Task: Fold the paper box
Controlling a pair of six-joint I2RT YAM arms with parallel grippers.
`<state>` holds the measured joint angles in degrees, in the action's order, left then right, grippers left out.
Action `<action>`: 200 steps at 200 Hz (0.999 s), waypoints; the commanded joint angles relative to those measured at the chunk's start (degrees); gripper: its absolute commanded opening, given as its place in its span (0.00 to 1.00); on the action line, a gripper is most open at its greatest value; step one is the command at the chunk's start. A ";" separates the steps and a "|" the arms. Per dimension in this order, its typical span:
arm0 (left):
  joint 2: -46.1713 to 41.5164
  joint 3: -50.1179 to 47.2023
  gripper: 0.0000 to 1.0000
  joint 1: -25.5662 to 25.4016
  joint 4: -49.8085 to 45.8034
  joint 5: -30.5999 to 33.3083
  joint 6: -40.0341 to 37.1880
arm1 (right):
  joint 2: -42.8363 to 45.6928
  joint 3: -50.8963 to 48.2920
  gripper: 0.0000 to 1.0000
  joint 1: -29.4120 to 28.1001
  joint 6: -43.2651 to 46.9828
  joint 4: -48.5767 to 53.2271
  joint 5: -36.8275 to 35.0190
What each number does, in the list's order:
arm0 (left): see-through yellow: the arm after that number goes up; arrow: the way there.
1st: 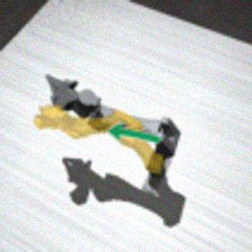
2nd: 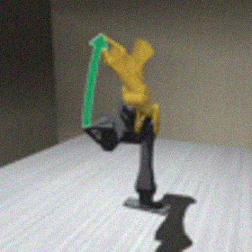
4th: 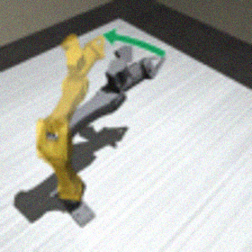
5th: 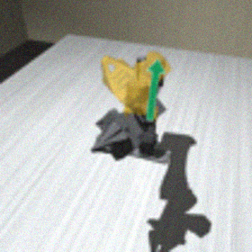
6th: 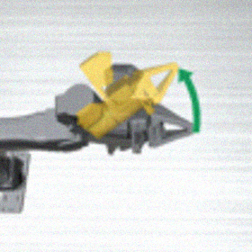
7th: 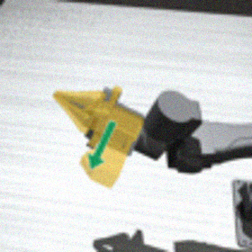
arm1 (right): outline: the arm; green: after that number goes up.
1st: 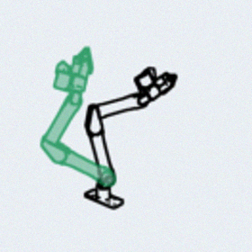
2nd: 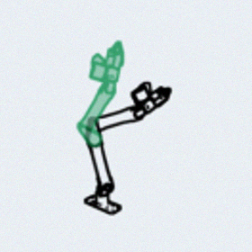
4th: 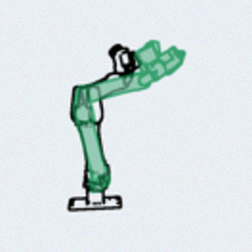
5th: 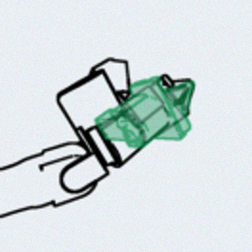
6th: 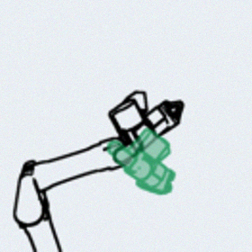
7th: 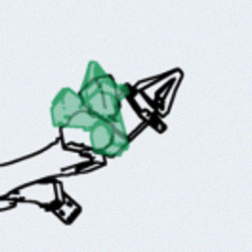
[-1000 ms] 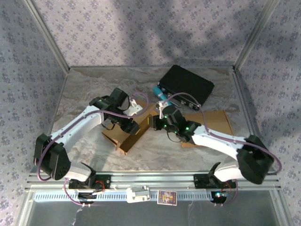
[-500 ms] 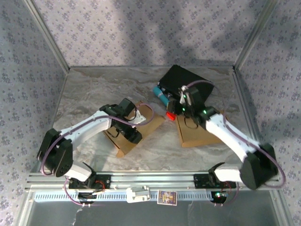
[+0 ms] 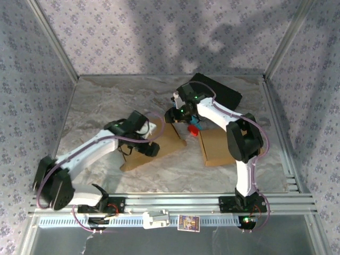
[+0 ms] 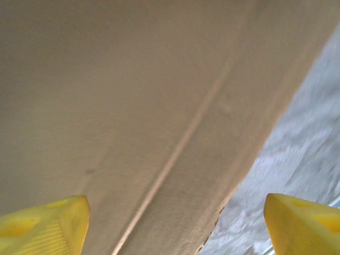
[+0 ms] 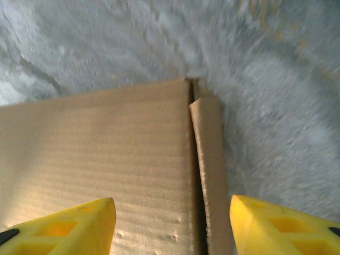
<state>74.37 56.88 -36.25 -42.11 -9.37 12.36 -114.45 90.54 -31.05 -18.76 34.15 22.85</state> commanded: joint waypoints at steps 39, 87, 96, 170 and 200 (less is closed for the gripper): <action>-17.39 -13.09 0.77 23.93 1.81 -2.34 25.25 | -0.71 -1.89 0.64 1.34 1.20 4.55 7.41; -13.79 -23.17 0.77 30.90 17.89 -11.11 29.74 | -0.68 -5.31 0.66 2.67 -0.46 3.12 11.08; -12.70 -24.23 0.74 31.30 19.56 -11.00 30.06 | -0.68 -5.99 0.66 2.97 -0.78 2.74 11.68; -14.32 -34.01 0.38 35.94 36.66 -15.38 31.85 | -3.42 -6.83 0.69 5.39 -1.89 0.74 19.00; -10.16 -34.89 0.23 39.60 41.66 -20.48 31.90 | -4.28 -6.85 0.70 5.83 -0.93 0.57 21.07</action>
<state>61.39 22.90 0.99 -7.75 -24.80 44.31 -117.14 84.14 -25.67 -20.08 34.70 40.23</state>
